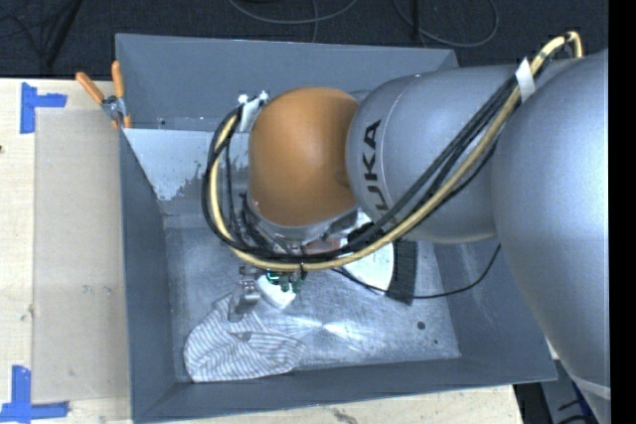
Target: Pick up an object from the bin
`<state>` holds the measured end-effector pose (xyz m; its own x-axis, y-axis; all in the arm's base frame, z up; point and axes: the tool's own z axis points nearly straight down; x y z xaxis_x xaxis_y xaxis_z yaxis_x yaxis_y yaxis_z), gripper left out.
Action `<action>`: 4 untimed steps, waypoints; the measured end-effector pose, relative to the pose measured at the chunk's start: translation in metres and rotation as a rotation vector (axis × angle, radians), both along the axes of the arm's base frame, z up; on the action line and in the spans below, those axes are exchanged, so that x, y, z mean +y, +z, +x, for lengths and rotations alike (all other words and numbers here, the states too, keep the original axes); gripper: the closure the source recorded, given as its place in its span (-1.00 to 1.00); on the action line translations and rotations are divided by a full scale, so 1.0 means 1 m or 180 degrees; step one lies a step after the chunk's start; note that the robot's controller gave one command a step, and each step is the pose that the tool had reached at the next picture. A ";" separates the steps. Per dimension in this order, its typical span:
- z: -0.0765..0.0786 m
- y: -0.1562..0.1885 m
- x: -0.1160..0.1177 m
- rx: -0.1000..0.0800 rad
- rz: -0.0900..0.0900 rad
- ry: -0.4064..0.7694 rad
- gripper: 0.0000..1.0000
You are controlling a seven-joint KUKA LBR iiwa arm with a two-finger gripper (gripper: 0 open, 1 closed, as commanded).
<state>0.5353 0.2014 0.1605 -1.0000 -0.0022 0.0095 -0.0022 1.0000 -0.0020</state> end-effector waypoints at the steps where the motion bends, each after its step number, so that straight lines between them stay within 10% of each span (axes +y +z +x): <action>1: 0.002 0.004 -0.001 -0.0022 0.0005 -0.0012 -1.00; 2: 0.032 -0.084 -0.017 -0.0013 0.0021 0.0319 1.00; 3: 0.032 -0.084 -0.017 -0.0015 0.0022 0.0317 1.00; 4: 0.041 0.007 -0.032 -0.0031 0.0010 0.0244 1.00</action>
Offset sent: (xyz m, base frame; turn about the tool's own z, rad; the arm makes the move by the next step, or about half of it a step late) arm 0.0304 -0.0203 -0.0905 -0.1008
